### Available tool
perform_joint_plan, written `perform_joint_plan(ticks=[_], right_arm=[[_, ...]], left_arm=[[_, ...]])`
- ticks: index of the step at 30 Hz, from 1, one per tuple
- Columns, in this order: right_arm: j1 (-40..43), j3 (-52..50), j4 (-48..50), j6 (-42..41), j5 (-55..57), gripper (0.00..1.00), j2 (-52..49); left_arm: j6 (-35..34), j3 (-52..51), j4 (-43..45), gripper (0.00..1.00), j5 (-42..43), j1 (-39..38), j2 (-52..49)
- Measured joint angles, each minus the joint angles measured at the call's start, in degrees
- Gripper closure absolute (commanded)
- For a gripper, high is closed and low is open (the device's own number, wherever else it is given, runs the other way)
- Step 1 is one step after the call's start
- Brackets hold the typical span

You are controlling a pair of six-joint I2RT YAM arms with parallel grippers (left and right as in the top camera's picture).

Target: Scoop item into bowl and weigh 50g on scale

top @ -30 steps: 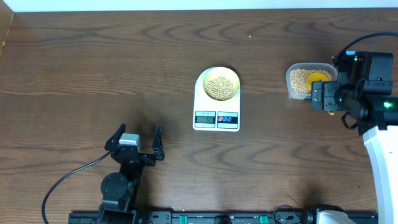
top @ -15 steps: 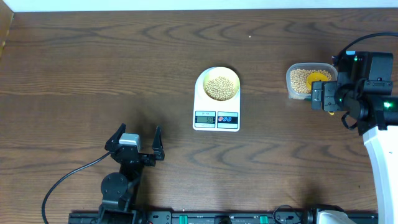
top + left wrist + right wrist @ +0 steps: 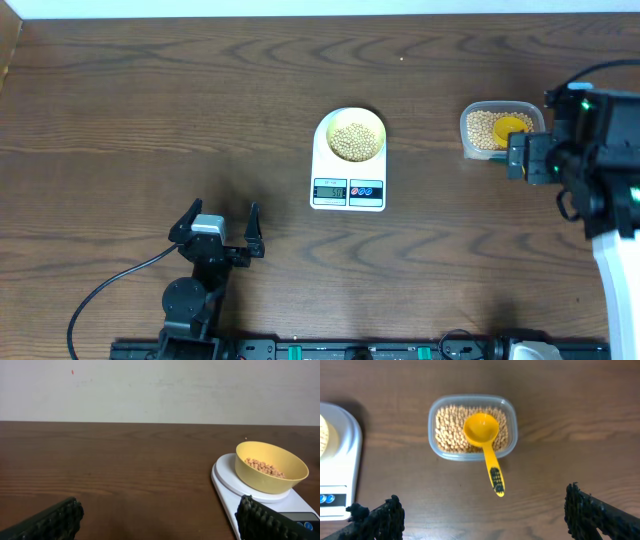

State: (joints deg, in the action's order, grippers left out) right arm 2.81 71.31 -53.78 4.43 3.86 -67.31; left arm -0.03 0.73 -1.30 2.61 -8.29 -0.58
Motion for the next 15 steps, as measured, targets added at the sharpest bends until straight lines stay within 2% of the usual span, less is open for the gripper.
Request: perform_joint_plan(ticks=[15], right_arm=[[0.0,-0.02,-1.7,-0.66,-1.6,0.01,24.0]], left_arm=[[0.02,0.17,-0.17,0.0,-0.02,0.0,0.0]])
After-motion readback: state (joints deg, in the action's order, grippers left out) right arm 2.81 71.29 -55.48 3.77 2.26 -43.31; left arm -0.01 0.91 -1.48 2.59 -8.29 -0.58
